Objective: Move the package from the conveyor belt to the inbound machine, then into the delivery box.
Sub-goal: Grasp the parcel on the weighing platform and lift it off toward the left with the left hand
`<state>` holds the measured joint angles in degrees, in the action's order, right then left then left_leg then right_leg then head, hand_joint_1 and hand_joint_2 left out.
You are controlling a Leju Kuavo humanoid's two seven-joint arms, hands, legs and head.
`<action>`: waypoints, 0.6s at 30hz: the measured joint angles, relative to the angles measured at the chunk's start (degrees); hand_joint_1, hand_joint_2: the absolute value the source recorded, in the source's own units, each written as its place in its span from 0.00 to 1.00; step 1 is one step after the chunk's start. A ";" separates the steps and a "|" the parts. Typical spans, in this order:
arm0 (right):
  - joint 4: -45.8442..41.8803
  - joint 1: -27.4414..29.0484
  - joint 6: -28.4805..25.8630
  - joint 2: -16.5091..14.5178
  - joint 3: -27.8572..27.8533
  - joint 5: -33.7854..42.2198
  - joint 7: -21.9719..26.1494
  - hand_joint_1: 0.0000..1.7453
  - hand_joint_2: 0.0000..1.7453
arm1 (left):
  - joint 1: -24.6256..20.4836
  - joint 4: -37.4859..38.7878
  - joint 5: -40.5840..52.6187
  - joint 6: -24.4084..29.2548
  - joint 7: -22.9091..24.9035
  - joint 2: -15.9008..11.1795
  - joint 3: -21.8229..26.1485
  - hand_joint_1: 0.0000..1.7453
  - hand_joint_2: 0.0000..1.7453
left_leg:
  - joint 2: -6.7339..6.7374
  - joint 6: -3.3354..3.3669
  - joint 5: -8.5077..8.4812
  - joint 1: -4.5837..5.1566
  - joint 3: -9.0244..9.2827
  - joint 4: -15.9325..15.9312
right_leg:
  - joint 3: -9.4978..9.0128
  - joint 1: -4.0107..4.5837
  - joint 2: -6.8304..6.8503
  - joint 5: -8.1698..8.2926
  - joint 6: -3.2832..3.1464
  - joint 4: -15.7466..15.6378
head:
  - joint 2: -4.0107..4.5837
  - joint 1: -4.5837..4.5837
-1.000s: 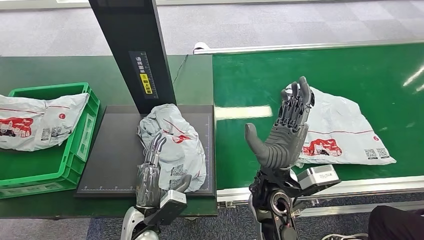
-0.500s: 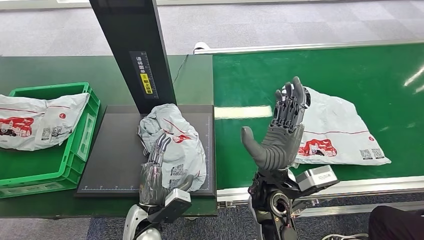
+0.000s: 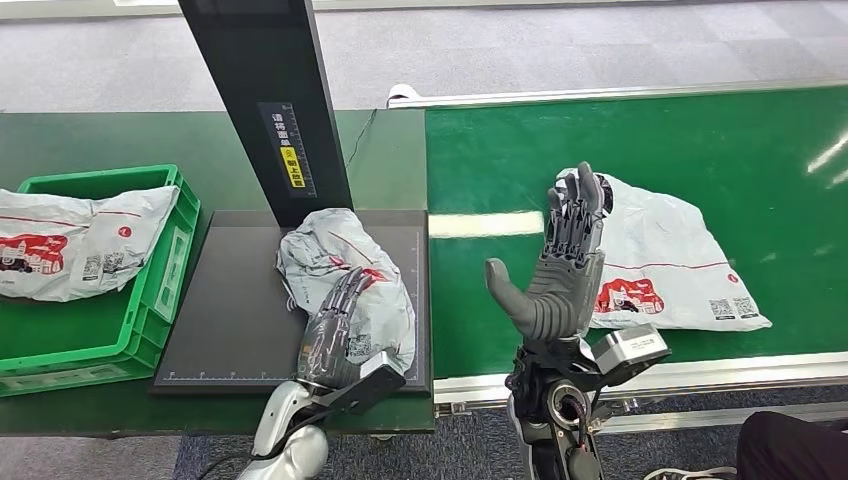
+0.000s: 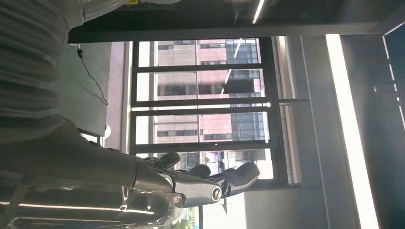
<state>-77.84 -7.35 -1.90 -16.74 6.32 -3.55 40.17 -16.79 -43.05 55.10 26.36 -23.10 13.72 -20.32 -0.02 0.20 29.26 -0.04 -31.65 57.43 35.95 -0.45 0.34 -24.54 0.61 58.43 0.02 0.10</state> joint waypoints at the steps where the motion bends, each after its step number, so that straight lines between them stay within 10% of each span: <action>1: 0.15 -0.01 0.09 0.00 -0.04 -0.08 0.00 0.00 1.00 | -1.00 1.67 0.32 -0.50 0.60 0.04 0.06 0.00 1.00 | 0.00 0.00 0.00 0.00 0.00 0.00 | -0.01 0.00 0.00 0.00 0.00 0.00 | 0.00 0.00; 8: 1.06 -0.17 0.20 0.00 -0.07 -0.43 0.00 0.00 1.00 | -6.81 11.24 0.63 -2.75 2.73 0.20 1.14 0.00 1.00 | 0.00 0.00 -0.02 0.00 0.09 0.00 | -0.15 0.00 0.01 0.03 -0.02 0.00 | -0.01 0.00; 12: 1.88 -0.76 0.19 0.00 -0.05 -0.46 0.00 0.00 1.00 | -8.66 14.36 0.55 -2.91 3.20 0.25 1.66 0.49 1.00 | -0.01 0.00 -0.01 0.00 0.21 -0.02 | -0.32 0.00 0.01 0.03 -0.02 0.00 | 0.00 0.00; 18: 3.04 -1.60 -0.02 -0.02 -0.01 -0.26 0.00 0.00 1.00 | -9.28 15.81 0.51 -1.89 2.61 0.23 2.77 0.96 1.00 | -0.01 -0.01 -0.04 -0.01 0.32 -0.02 | -0.43 0.00 0.01 0.05 -0.05 0.00 | 0.00 0.01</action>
<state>-74.79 -8.94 -1.92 -16.76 6.32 -3.81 40.17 -26.07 -27.23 55.61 24.46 -20.49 13.95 -17.55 -0.02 0.19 29.22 -0.04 -31.33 57.40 35.52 -0.46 0.35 -24.48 0.56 58.43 0.02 0.11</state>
